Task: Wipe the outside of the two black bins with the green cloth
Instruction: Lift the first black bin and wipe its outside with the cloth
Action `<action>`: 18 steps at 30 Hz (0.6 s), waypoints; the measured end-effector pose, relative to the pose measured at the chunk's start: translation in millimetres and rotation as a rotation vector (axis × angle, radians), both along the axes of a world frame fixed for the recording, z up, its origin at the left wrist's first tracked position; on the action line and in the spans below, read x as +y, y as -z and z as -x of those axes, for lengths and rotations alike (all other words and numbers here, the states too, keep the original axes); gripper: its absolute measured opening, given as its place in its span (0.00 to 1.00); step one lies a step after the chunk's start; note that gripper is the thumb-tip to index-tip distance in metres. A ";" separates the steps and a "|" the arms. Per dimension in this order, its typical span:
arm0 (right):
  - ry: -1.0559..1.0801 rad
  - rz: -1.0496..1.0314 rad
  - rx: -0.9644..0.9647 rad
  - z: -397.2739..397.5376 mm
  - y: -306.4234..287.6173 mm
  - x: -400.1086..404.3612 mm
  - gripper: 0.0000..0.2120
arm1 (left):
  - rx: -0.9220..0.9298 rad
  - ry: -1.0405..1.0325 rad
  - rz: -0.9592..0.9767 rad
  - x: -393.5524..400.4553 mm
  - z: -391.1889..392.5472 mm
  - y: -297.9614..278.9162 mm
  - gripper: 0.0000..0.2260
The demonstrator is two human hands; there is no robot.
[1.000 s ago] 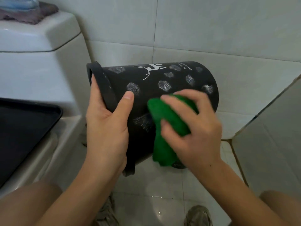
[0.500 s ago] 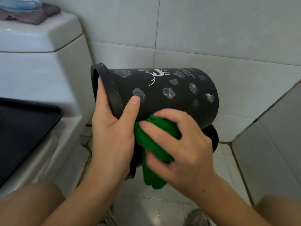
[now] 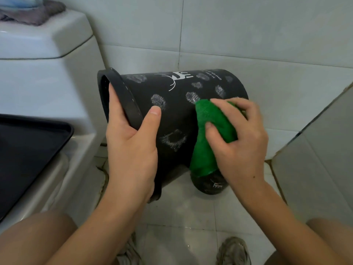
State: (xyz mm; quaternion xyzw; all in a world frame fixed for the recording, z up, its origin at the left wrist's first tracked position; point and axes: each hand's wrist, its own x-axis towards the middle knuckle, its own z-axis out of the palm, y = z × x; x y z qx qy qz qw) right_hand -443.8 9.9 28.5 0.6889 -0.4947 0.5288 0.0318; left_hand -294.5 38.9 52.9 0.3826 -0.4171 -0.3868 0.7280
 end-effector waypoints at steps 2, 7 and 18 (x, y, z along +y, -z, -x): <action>-0.036 0.044 0.065 -11.4 5.9 13.3 0.17 | -0.029 -0.003 0.003 0.1 -0.7 0.1 0.28; -0.191 0.124 0.217 -12.5 15.0 19.9 0.16 | 0.002 0.001 0.002 -1.8 -0.2 -0.4 0.28; -0.058 0.047 0.069 -4.5 -5.6 3.8 0.17 | 0.047 0.021 -0.023 -0.6 4.1 -2.5 0.24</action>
